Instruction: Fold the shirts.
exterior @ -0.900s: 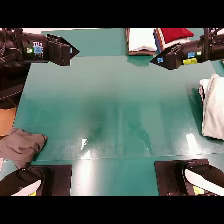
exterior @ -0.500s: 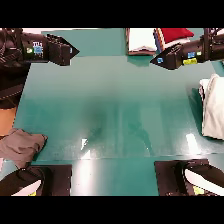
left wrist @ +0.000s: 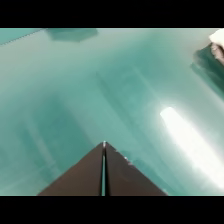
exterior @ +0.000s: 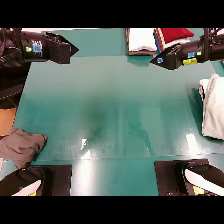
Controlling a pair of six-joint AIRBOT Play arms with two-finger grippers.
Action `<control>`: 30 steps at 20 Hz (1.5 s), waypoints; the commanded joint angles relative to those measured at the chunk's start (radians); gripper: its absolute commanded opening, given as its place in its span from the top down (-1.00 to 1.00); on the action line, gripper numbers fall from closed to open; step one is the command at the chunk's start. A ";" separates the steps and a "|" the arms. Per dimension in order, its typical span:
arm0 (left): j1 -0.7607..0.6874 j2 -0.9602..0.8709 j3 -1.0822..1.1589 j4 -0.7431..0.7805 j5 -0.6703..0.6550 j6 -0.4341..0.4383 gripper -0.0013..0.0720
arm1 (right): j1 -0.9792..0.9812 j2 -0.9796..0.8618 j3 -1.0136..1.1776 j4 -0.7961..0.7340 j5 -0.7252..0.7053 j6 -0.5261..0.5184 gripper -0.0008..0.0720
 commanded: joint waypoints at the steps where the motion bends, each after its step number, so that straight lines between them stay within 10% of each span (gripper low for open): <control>1: 0.101 0.046 -0.028 0.242 -0.224 -0.103 0.91 | 0.001 0.000 0.000 0.000 0.001 0.000 0.92; 6: 0.349 0.248 -0.393 0.424 -0.401 -0.098 0.88 | 0.001 -0.003 -0.003 0.000 -0.001 0.000 0.93; 8: 0.423 0.297 -0.606 0.474 -0.437 -0.099 -0.79 | 0.001 -0.003 -0.028 0.001 -0.002 0.000 0.93; 14: 0.509 0.306 -1.050 0.484 -0.322 -0.125 -0.90 | 0.001 -0.003 -0.153 0.001 -0.017 0.000 0.92; 16: 0.509 0.306 -1.077 0.484 -0.315 -0.157 -0.65 | 0.001 -0.003 -0.164 0.001 -0.024 0.000 0.92; 19: 0.509 0.307 -1.037 0.483 -0.317 -0.171 0.76 | 0.001 -0.002 -0.150 0.001 -0.030 0.000 0.93; 20: 0.509 0.307 -0.990 0.479 -0.320 -0.170 0.91 | 0.001 -0.002 -0.130 0.001 -0.028 0.000 0.93; 30: 0.063 0.324 -0.109 0.404 -0.233 -0.294 0.92 | -0.038 -0.005 0.280 0.000 -0.073 0.010 0.93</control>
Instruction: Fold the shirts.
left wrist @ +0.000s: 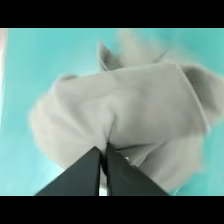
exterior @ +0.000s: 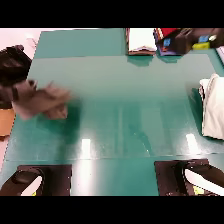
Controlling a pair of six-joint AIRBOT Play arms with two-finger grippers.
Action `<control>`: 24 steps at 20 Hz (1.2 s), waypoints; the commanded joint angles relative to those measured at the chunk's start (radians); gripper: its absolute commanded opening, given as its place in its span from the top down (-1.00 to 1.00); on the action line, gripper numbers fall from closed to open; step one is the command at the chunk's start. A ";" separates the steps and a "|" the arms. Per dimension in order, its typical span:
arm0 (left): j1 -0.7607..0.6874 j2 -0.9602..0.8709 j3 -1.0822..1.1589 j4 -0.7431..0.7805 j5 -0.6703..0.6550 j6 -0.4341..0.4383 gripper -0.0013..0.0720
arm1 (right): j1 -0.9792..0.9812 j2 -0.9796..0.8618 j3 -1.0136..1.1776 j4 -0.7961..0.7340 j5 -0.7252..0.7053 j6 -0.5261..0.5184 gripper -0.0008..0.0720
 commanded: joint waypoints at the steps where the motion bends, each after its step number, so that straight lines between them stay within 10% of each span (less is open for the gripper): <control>1: -0.215 -0.033 0.240 -0.023 0.071 -0.075 0.92 | -0.044 -0.002 0.142 -0.002 -0.034 0.028 0.93; 8: -0.575 -0.374 0.301 -0.141 0.304 -0.059 0.91 | -0.223 -0.002 0.224 0.000 -0.004 0.087 0.93; 13: -0.699 -0.665 0.318 -0.423 0.490 0.128 0.90 | -0.243 -0.002 0.224 -0.002 0.029 0.087 0.93; 14: -0.707 -0.699 0.333 -0.449 0.487 0.158 0.64 | -0.243 -0.002 0.224 -0.002 0.029 0.087 0.92; 15: -0.707 -0.720 0.344 -0.455 0.487 0.162 -0.32 | -0.243 -0.002 0.224 -0.002 0.029 0.087 0.87; 16: -0.697 -0.723 0.347 -0.443 0.491 0.162 -0.75 | -0.243 -0.002 0.224 -0.002 0.029 0.087 0.43; 17: -0.673 -0.720 0.354 -0.420 0.476 0.162 -0.70 | -0.243 -0.002 0.224 -0.003 0.037 0.087 0.07; 24: -0.346 -0.724 0.315 -0.408 0.314 0.161 -0.70 | -0.243 0.063 -0.013 -0.232 0.206 0.103 0.06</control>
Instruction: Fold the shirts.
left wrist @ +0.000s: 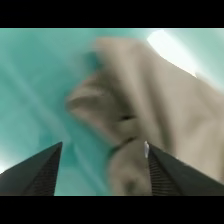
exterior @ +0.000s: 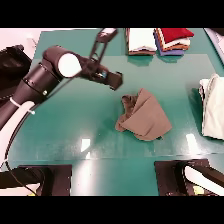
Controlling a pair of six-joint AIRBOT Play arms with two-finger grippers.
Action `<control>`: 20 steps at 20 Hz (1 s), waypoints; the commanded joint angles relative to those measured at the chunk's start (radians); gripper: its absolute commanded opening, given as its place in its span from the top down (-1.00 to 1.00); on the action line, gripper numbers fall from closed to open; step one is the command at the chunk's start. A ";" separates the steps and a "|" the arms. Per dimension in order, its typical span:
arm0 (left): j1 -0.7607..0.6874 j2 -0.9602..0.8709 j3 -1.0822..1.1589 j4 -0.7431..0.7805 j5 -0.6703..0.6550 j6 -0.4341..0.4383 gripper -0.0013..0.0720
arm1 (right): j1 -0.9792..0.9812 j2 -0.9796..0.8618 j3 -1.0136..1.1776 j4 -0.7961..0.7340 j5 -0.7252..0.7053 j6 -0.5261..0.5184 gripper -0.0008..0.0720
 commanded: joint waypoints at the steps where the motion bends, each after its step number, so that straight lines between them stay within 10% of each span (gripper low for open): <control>1: 0.128 -0.011 -0.058 -0.032 -0.029 0.007 -0.70 | 0.000 0.060 -0.220 -0.101 0.037 0.008 0.06; 8: 0.134 -0.203 -0.153 -0.324 0.101 0.068 -0.70 | 0.000 0.144 -0.646 0.014 -0.131 0.027 0.06; 20: -0.006 -0.419 -0.152 -0.486 0.249 0.117 -0.70 | 0.000 0.149 -0.670 0.040 -0.144 0.039 0.06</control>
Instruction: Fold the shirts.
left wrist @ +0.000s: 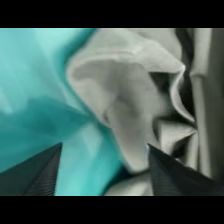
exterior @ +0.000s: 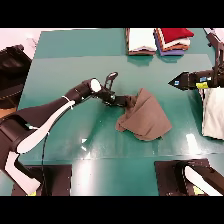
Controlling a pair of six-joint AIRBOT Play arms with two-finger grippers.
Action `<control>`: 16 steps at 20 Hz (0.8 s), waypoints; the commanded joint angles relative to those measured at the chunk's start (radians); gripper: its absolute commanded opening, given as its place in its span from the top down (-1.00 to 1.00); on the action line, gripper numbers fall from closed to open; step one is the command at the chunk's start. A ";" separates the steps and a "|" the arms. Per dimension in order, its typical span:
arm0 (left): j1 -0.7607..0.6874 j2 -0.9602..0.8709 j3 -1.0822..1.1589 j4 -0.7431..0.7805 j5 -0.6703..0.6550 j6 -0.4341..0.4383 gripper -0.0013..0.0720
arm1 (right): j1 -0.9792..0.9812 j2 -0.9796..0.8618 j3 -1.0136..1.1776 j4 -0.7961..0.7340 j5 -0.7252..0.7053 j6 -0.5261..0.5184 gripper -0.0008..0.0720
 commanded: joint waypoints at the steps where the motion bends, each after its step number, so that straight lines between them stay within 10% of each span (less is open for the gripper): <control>1: -0.044 -0.034 0.000 -0.042 0.065 0.006 -0.70 | 0.000 0.001 -0.003 0.004 -0.004 0.012 0.06; 4: -0.065 -0.034 0.000 -0.052 0.137 0.007 -0.57 | 0.000 0.001 -0.003 0.004 -0.003 0.027 0.06; 6: -0.059 -0.033 0.002 -0.042 0.143 0.008 0.65 | 0.000 0.001 -0.003 0.003 0.001 0.034 0.06; 7: -0.046 -0.031 0.009 -0.024 0.129 0.008 0.90 | 0.000 0.001 -0.003 0.001 0.009 0.034 0.06; 15: 0.151 0.120 0.060 0.153 0.016 0.008 0.91 | 0.000 0.039 -0.211 -0.117 0.075 0.075 0.04; 16: 0.166 0.134 0.061 0.160 0.006 0.009 0.91 | 0.000 0.039 -0.270 -0.090 0.060 0.077 -0.26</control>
